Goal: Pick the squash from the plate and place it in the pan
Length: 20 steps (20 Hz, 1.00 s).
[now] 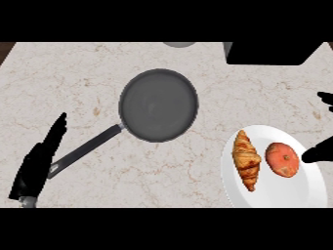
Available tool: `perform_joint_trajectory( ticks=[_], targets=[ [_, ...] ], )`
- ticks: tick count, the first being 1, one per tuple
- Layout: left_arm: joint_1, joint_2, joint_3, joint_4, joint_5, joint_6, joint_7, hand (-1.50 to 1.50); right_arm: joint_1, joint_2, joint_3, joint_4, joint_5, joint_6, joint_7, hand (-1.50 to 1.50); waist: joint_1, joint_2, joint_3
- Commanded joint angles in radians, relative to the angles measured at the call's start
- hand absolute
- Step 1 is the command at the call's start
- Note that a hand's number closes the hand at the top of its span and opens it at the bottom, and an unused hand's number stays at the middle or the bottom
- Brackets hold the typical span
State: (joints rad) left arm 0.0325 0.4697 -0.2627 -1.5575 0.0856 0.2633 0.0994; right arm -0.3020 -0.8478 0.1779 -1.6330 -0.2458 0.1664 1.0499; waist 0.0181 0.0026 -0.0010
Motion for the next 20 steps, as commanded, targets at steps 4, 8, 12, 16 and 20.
perform_joint_trajectory(
  ticks=[4,8,12,16,20],
  targets=[
    [-0.007,-0.013,0.002,-0.041,-0.016,-0.009,0.036,0.0,-0.119,0.037,0.112,0.121,-0.013,0.109,0.153,-1.5,0.006,0.0,0.001],
    [-0.008,-0.022,0.038,0.044,-0.016,-0.035,-0.03,0.0,-0.142,0.029,0.101,0.107,-0.065,0.133,0.195,-1.5,-0.008,-0.002,0.0],
    [0.006,-0.029,0.032,0.016,-0.042,-0.028,-0.01,0.0,-0.145,0.072,0.171,0.129,-0.022,0.095,0.205,-1.5,-0.006,-0.002,0.0],
    [-0.027,-0.027,0.063,0.046,-0.02,-0.054,-0.001,0.0,-0.165,0.121,0.248,0.151,0.013,0.058,0.252,-1.5,-0.005,-0.001,0.0],
    [0.011,-0.046,0.059,0.004,-0.03,-0.047,0.017,0.0,-0.184,0.104,0.221,0.192,-0.018,0.091,0.255,-1.5,-0.007,-0.003,0.0]
  ],
)
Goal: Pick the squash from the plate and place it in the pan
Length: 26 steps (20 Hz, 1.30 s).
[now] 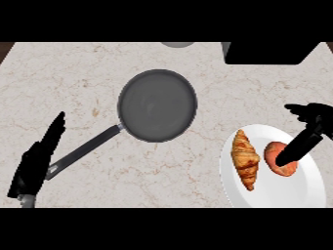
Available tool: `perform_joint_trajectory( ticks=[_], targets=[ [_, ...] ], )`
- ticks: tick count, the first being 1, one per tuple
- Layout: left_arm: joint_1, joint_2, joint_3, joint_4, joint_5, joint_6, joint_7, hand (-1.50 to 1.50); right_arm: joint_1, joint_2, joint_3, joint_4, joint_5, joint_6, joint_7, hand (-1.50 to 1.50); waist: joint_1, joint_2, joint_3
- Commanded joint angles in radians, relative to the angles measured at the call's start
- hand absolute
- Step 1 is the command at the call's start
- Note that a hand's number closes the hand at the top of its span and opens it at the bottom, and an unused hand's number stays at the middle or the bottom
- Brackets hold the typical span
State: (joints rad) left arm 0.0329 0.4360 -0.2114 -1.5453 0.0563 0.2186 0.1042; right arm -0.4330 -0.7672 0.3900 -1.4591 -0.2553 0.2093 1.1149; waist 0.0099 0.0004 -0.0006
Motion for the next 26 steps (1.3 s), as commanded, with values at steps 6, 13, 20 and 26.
perform_joint_trajectory(
  ticks=[6,13,20,26],
  targets=[
    [-0.024,-0.024,0.027,0.012,-0.016,-0.019,0.002,0.0,0.037,0.047,0.058,0.036,0.028,0.021,0.107,-1.5,-0.009,0.0,0.0],
    [0.085,-0.043,0.002,-0.064,-0.057,-0.007,-0.01,0.0,0.048,0.069,0.084,0.027,0.034,0.013,0.153,-1.5,-0.002,-0.003,0.0],
    [0.016,-0.03,0.053,-0.054,-0.049,-0.062,0.06,0.0,0.023,0.086,0.051,0.144,0.087,0.068,0.058,-1.5,-0.003,0.0,0.001],
    [0.006,-0.109,0.025,-0.071,-0.122,-0.015,0.086,0.0,0.075,0.146,0.045,0.143,0.164,0.02,0.02,-1.5,-0.008,-0.001,0.001]
  ],
)
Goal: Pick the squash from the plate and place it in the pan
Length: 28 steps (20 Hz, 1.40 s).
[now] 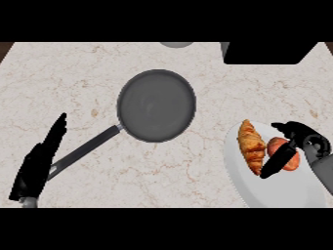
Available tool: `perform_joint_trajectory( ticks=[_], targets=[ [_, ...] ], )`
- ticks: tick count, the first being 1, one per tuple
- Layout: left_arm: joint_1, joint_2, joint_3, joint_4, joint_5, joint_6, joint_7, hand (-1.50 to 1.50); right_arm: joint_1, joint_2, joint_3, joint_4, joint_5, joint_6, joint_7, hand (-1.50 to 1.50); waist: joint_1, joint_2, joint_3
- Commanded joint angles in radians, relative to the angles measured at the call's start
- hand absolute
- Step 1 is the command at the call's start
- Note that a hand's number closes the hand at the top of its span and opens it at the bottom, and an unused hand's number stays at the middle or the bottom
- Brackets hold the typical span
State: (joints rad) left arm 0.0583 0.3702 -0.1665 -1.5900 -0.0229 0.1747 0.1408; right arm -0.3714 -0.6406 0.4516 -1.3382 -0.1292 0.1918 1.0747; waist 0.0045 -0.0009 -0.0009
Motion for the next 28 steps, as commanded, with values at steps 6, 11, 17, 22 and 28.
perform_joint_trajectory(
  ticks=[6,11,17,22,28],
  targets=[
    [-0.043,-0.06,0.0,0.012,-0.068,0.0,0.036,0.0,0.07,0.112,-0.053,0.004,0.122,-0.051,0.016,1.5,-0.005,0.001,0.001],
    [0.017,-0.029,0.069,0.033,-0.01,-0.06,-0.04,0.0,0.042,0.139,-0.118,0.066,0.101,-0.018,-0.025,1.5,0.001,0.002,0.001],
    [0.047,-0.062,0.033,-0.012,-0.058,-0.009,-0.009,0.0,0.188,0.236,0.037,-0.22,0.358,-0.319,0.249,1.5,-0.031,-0.016,-0.004],
    [0.058,-0.029,0.077,0.002,-0.025,-0.033,-0.003,0.0,0.259,0.204,0.118,-0.295,0.649,-0.384,0.332,1.5,-0.066,-0.031,-0.01],
    [0.07,-0.026,0.069,-0.011,-0.038,-0.031,0.003,0.0,0.165,0.151,0.124,-0.448,1.039,-0.366,0.346,1.5,-0.065,-0.039,-0.011]
  ],
)
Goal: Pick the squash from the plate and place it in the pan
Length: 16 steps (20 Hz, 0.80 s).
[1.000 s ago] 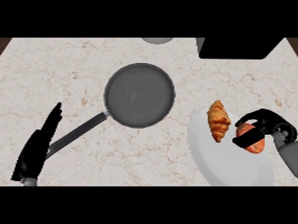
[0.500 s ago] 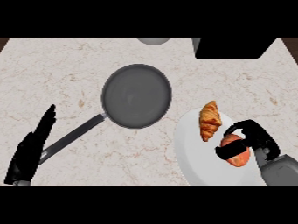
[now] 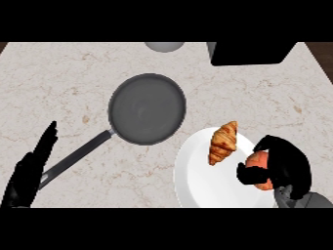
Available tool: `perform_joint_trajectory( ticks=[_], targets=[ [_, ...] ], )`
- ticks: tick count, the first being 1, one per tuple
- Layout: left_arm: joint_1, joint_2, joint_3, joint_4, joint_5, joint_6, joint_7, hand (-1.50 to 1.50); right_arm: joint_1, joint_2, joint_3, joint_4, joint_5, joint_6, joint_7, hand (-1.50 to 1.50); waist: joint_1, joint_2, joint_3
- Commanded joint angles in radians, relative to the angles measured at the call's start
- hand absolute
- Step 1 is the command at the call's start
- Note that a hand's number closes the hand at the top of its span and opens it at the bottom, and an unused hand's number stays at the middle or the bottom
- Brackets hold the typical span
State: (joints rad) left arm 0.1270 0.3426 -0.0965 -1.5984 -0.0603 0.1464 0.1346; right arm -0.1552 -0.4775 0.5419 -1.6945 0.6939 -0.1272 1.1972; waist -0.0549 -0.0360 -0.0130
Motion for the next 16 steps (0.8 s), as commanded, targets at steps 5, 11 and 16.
perform_joint_trajectory(
  ticks=[5,11,16],
  targets=[
    [-0.014,0.006,0.0,0.0,0.012,-0.025,0.007,0.0,-0.156,0.048,0.074,-0.222,0.489,0.097,0.277,1.5,0.016,0.009,0.004],
    [-0.025,0.004,-0.004,-0.005,0.007,-0.039,-0.022,0.0,-0.273,0.34,0.084,-0.177,0.704,0.238,0.29,1.5,0.056,0.028,0.01],
    [-0.047,-0.011,-0.028,-0.022,-0.013,-0.037,0.004,0.0,-0.493,0.471,-0.071,0.051,0.645,0.183,0.214,1.5,0.089,0.04,0.012]
  ],
)
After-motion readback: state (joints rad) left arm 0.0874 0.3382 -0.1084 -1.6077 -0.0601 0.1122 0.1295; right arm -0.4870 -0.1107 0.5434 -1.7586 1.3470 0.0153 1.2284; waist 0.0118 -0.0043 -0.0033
